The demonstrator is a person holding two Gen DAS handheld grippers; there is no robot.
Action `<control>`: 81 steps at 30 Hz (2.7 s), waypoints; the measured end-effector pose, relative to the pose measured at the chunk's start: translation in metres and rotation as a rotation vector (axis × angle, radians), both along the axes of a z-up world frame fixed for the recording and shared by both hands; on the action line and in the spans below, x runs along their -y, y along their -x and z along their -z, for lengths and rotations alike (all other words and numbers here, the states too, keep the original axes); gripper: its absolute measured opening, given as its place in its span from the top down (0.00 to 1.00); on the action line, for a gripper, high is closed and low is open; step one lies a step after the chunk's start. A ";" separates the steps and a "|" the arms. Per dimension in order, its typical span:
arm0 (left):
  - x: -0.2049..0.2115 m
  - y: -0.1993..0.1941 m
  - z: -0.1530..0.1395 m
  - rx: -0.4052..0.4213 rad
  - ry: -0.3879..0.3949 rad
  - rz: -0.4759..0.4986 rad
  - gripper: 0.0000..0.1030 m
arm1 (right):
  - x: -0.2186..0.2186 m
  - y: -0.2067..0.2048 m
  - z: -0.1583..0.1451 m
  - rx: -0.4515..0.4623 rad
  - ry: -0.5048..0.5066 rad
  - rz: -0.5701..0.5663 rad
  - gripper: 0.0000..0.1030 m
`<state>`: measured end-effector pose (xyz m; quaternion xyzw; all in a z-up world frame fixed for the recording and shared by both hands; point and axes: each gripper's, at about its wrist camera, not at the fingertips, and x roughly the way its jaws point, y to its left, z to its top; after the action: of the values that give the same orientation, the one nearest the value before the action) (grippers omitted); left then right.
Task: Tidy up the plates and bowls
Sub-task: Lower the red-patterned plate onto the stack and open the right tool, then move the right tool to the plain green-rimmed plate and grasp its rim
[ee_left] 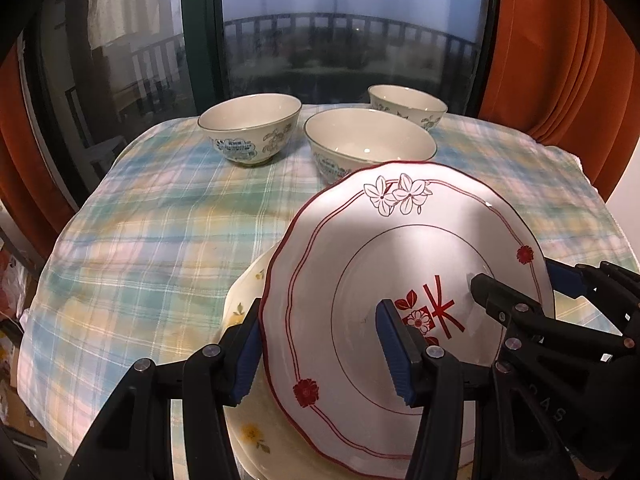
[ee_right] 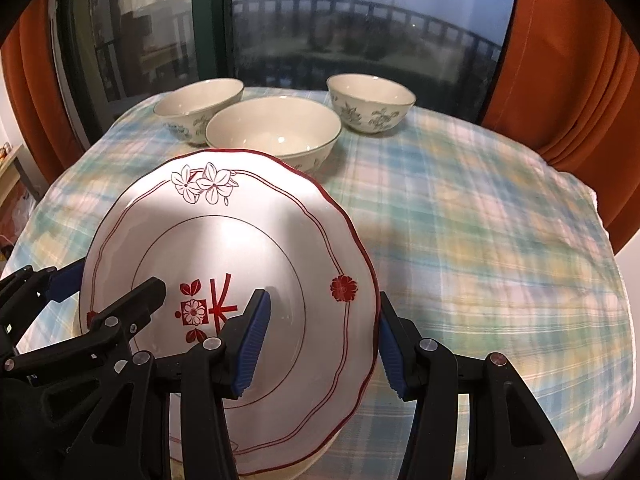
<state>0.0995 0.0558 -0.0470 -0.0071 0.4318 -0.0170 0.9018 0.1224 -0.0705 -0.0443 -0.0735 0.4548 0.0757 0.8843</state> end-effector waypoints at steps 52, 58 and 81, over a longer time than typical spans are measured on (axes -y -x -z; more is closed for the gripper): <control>-0.009 0.023 0.004 0.062 -0.044 -0.014 0.22 | 0.004 0.013 0.007 0.039 -0.033 -0.039 0.35; -0.009 0.017 -0.005 0.081 -0.038 -0.019 0.20 | 0.007 0.011 -0.001 0.057 -0.033 -0.034 0.31; -0.006 -0.117 -0.040 0.175 -0.088 -0.032 0.19 | 0.024 -0.119 -0.030 0.117 -0.116 0.021 0.31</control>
<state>0.2164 0.0614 -0.0070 0.0270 0.3516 0.0161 0.9356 0.2418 -0.0950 -0.0144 -0.0219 0.3981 0.0884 0.9128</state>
